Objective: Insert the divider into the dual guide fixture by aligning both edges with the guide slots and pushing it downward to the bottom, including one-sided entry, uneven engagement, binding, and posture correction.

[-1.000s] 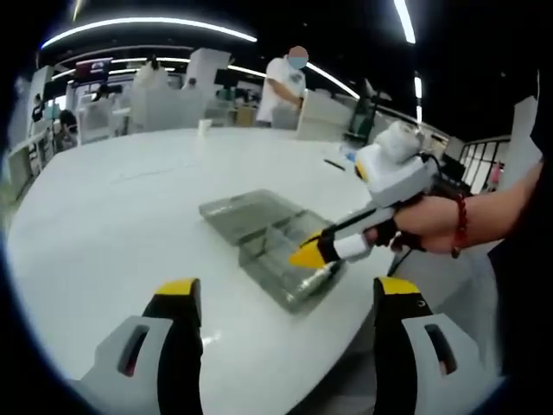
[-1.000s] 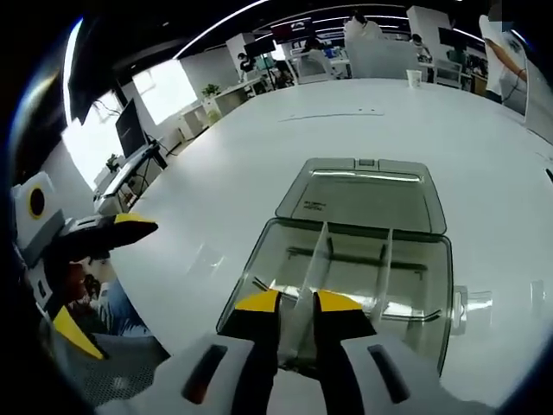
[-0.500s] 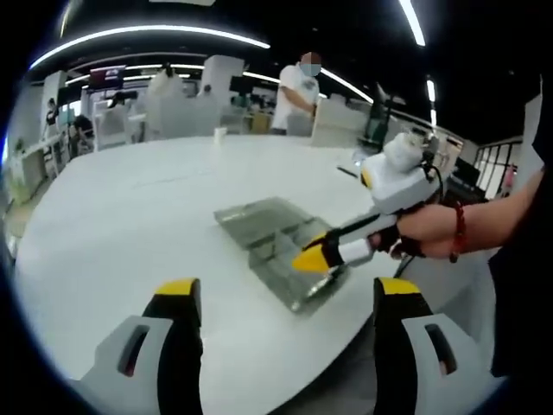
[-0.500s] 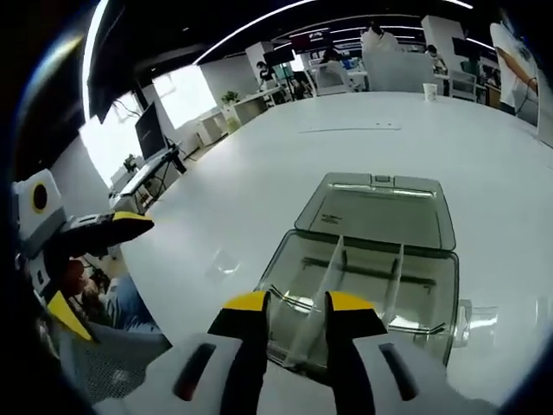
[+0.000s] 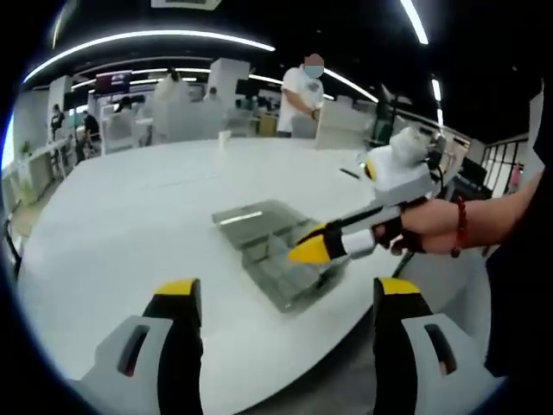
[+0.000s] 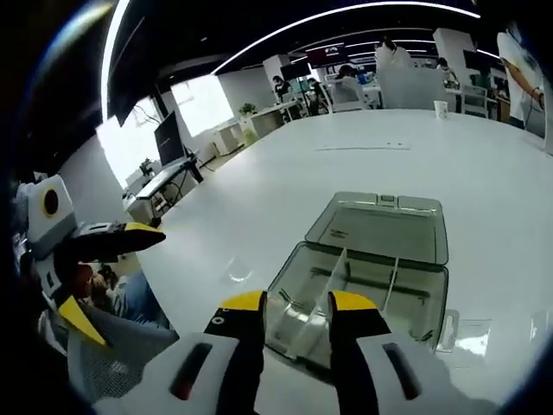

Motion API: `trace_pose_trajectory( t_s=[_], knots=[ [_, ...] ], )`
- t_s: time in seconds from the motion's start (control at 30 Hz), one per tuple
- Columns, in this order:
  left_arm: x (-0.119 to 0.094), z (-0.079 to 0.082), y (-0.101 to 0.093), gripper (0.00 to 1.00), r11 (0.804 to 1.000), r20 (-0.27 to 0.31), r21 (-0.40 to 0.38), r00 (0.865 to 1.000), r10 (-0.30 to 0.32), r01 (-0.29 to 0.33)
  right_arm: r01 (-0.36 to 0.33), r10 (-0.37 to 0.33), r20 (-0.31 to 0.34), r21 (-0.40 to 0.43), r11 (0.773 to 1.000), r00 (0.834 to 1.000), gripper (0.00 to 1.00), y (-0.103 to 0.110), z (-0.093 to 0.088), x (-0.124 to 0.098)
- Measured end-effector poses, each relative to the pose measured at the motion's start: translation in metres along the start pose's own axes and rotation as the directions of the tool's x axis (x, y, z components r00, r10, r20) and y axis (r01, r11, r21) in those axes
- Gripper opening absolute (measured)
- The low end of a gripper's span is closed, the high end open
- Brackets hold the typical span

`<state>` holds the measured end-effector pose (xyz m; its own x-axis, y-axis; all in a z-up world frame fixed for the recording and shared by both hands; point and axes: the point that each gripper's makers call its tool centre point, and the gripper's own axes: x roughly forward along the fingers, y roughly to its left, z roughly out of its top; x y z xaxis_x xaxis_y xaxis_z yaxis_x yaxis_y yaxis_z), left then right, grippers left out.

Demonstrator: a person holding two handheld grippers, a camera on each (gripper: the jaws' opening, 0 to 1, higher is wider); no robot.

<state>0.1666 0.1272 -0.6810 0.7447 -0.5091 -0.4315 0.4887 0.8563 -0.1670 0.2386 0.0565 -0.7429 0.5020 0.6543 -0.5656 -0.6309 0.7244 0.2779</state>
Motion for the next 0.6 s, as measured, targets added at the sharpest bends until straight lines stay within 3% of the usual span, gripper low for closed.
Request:
trace_pose_trajectory(
  t_s=[0.23,0.6],
  knots=[
    [0.011,-0.001,-0.017,0.80,0.999,-0.023,0.016,0.999,-0.028,0.029,-0.020,0.020,0.036,-0.005,1.000,0.999,0.30,-0.006,0.003,-0.021],
    [0.025,0.011,-0.018,0.80,0.998,-0.016,0.029,0.999,-0.046,0.047,-0.033,0.034,0.073,-0.017,0.999,0.997,0.37,-0.018,0.008,-0.054]
  ],
)
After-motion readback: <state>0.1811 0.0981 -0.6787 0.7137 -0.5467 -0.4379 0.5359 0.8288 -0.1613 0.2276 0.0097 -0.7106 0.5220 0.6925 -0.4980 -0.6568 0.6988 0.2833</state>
